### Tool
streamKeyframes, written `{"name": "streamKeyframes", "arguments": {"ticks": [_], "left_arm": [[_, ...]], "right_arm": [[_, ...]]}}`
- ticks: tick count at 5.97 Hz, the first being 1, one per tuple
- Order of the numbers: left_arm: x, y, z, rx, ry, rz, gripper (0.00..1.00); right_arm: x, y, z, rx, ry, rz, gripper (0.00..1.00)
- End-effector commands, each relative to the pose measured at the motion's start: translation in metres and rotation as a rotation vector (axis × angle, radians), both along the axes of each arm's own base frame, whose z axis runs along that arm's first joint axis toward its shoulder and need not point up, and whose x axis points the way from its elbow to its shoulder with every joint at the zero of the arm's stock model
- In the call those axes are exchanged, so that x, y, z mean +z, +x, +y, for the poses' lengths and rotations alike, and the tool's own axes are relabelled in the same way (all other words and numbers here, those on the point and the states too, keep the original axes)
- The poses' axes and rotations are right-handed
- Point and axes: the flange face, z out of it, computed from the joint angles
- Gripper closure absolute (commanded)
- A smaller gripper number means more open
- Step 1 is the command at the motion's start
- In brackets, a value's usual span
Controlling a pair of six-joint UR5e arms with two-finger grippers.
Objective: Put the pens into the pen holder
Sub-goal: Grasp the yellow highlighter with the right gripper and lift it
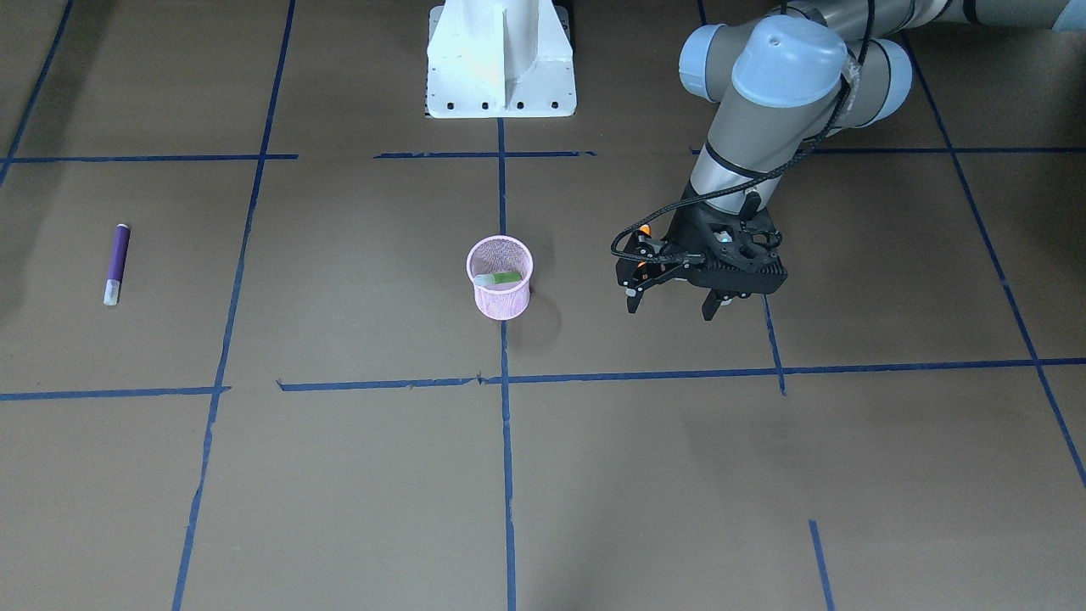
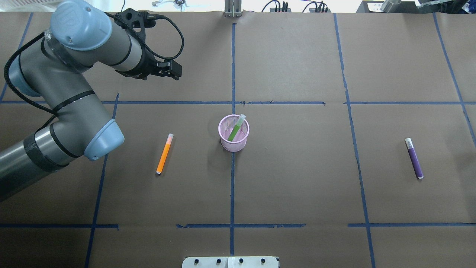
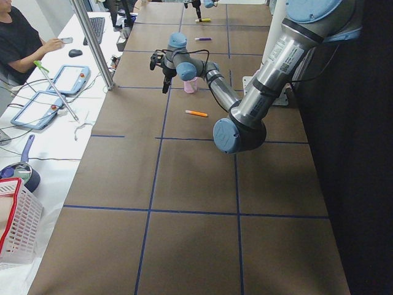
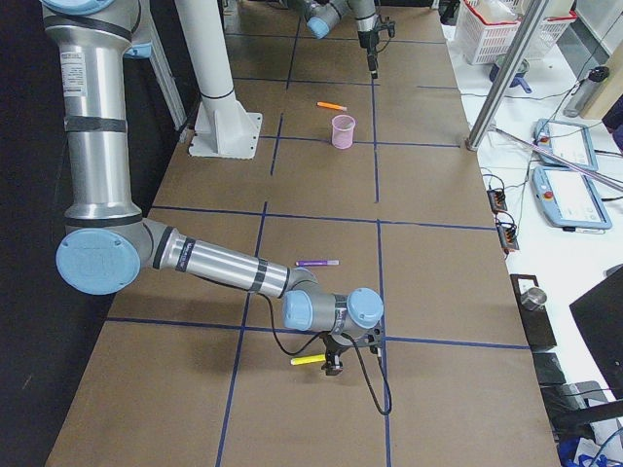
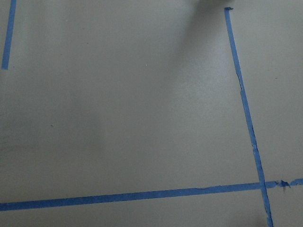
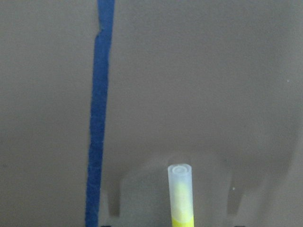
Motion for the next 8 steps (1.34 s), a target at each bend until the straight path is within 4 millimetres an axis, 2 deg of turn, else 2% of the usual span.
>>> {"name": "streamKeyframes", "arguments": {"ticks": [1, 2, 3, 5, 6, 7, 8], "left_arm": [[0.000, 0.000, 0.000, 0.000, 0.001, 0.000, 0.00], [-0.001, 0.000, 0.000, -0.001, 0.000, 0.001, 0.00], [-0.002, -0.001, 0.001, -0.001, 0.005, 0.003, 0.00], [-0.002, -0.001, 0.001, -0.001, 0.005, 0.003, 0.00], [-0.003, -0.002, 0.001, -0.001, 0.006, 0.004, 0.00], [-0.003, -0.002, 0.001, -0.003, 0.005, 0.005, 0.00], [-0.004, -0.002, 0.002, -0.002, 0.007, 0.007, 0.00]], "right_arm": [[0.008, 0.001, 0.004, 0.001, -0.017, 0.004, 0.35], [0.010, 0.002, 0.005, 0.002, -0.020, 0.005, 0.48], [0.011, 0.002, 0.007, 0.002, -0.023, 0.007, 0.53], [0.012, 0.002, 0.007, 0.001, -0.024, 0.005, 0.98], [0.007, 0.003, 0.003, 0.005, -0.016, 0.000, 1.00], [-0.010, 0.012, -0.005, 0.029, 0.021, -0.015, 1.00], [-0.072, 0.017, -0.007, 0.043, 0.142, -0.043, 1.00]]}}
